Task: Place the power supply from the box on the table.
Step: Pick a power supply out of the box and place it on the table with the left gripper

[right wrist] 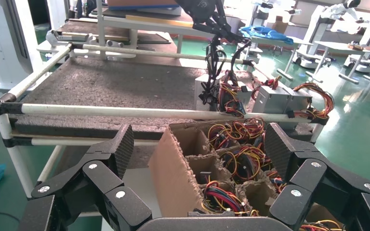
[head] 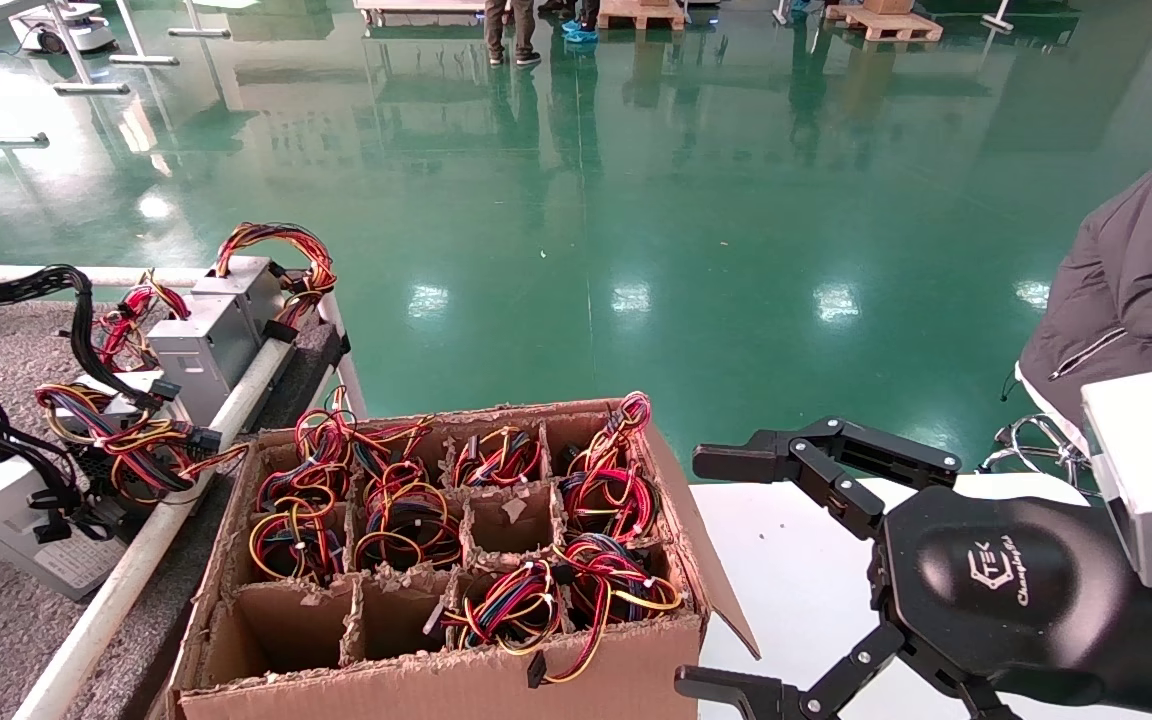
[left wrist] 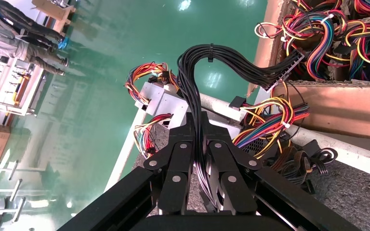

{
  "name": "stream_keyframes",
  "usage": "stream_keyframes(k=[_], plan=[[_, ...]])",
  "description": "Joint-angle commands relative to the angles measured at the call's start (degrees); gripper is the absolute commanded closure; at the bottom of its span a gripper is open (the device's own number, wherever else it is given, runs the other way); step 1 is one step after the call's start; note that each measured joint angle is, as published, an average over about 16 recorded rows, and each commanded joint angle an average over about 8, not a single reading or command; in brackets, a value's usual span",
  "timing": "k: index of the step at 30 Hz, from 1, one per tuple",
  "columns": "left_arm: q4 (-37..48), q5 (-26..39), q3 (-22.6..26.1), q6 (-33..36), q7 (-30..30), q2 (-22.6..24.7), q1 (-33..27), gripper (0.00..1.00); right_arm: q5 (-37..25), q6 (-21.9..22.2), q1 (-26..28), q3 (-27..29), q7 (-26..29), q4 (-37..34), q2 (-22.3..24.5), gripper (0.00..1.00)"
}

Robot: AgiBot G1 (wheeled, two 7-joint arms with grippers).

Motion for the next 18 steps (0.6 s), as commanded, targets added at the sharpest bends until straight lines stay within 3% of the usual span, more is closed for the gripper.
stream_keyframes(k=[1, 3, 4, 11, 12, 18], plan=[[0.0, 0.1, 0.1, 0.1, 0.0, 0.0, -0.2, 0.0, 0.0, 0.0, 0.0, 0.0, 0.0, 0.0, 0.0, 0.0], [0.1, 0.1, 0.1, 0.2, 0.0, 0.1, -0.3, 0.0, 0.0, 0.0, 0.0, 0.0, 0.0, 0.0, 0.0, 0.0], [0.1, 0.1, 0.1, 0.2, 0.0, 0.1, -0.3, 0.0, 0.0, 0.0, 0.0, 0.0, 0.0, 0.0, 0.0, 0.06], [0.4, 0.1, 0.2, 0.5, 0.1, 0.3, -0.5, 0.0, 0.0, 0.0, 0.0, 0.0, 0.0, 0.0, 0.0, 0.93], [0.5, 0.1, 0.1, 0.5, 0.2, 0.3, -0.5, 0.0, 0.0, 0.0, 0.0, 0.0, 0.0, 0.0, 0.0, 1.0], [0.8, 0.1, 0.1, 0.6, 0.4, 0.6, -0.6, 0.0, 0.0, 0.0, 0.0, 0.0, 0.0, 0.0, 0.0, 1.0]])
